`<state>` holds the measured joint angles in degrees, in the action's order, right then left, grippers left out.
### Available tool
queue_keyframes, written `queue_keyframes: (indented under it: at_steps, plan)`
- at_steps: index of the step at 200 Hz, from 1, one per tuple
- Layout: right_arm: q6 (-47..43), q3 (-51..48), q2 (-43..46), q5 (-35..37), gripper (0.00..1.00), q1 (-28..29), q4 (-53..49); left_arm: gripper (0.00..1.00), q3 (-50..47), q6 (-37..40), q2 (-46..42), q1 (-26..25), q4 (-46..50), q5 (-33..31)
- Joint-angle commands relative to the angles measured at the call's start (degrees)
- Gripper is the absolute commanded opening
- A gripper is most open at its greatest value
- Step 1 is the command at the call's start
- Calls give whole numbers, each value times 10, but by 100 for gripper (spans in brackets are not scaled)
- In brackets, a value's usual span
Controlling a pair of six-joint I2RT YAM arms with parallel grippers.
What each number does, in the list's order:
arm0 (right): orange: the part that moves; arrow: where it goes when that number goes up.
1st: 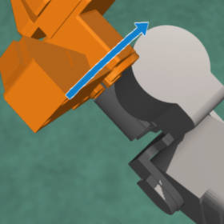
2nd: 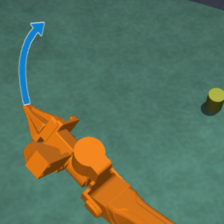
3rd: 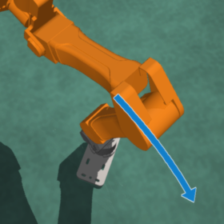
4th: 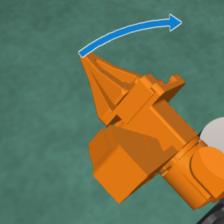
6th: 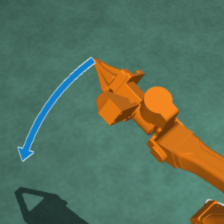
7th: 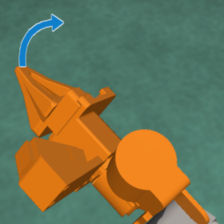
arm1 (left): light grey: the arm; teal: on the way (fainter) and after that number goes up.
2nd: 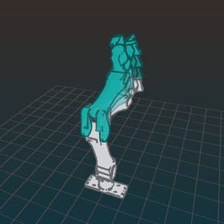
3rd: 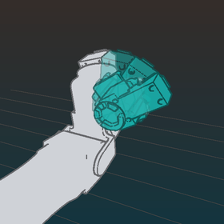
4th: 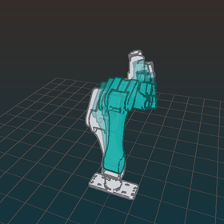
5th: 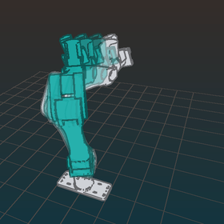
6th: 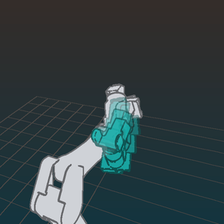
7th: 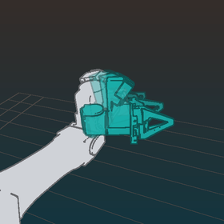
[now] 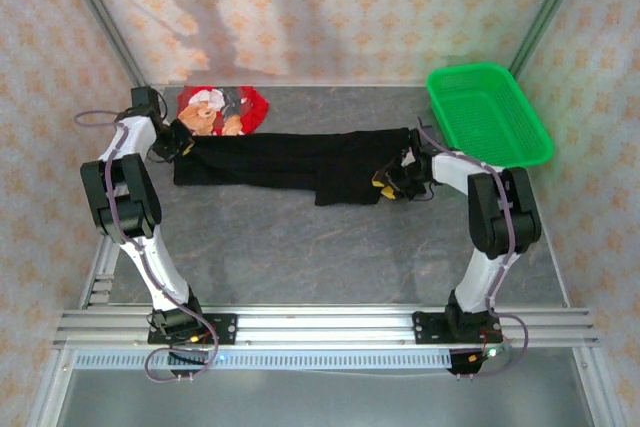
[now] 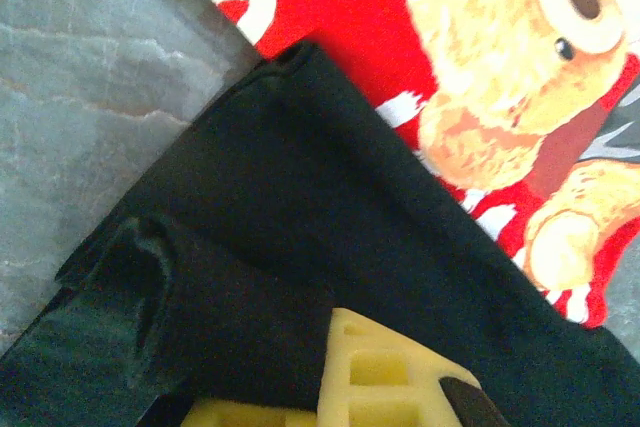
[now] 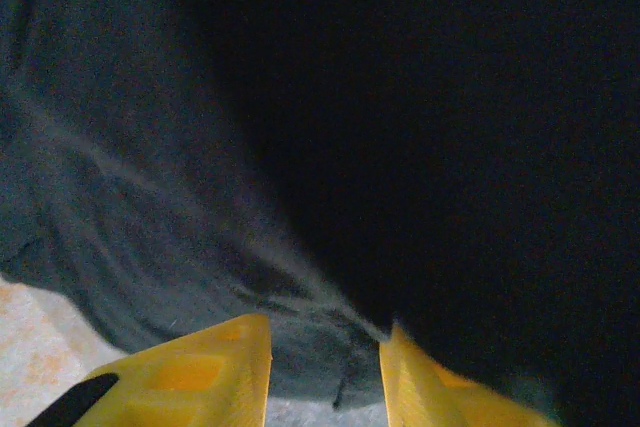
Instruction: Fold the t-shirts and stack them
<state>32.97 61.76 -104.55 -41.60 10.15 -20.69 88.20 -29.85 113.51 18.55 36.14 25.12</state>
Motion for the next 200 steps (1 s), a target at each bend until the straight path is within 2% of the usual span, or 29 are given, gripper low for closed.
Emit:
queue_keyframes:
  at_steps: [1, 33, 41, 65, 86, 120, 170, 200]
  plan:
    - [-9, 18, -6, 31, 34, 3, 11, 0, -17, 18, -34, -4, -6, 5]
    - [-30, 33, -5, 47, 32, 5, -26, 0, -32, 20, -37, -4, -9, 6]
    - [-33, 36, -6, 53, 29, 5, -31, 0, -36, 20, -37, -4, -11, 6]
    - [-25, 41, -4, 57, 8, 6, -30, 0, -38, 20, -37, -4, -13, 6]
    - [-29, 61, 23, 59, 0, 10, -71, 0, -35, 23, -37, -4, -9, 7]
    - [-40, 86, 57, 61, 0, 10, -162, 0, -37, 30, -37, -5, -7, 5]
    - [-35, 71, 85, 67, 0, 11, -167, 0, -49, 30, -37, -4, -13, 7]
    - [-41, 128, 79, 83, 0, 18, -231, 0, -52, 38, -37, -4, -7, 5]
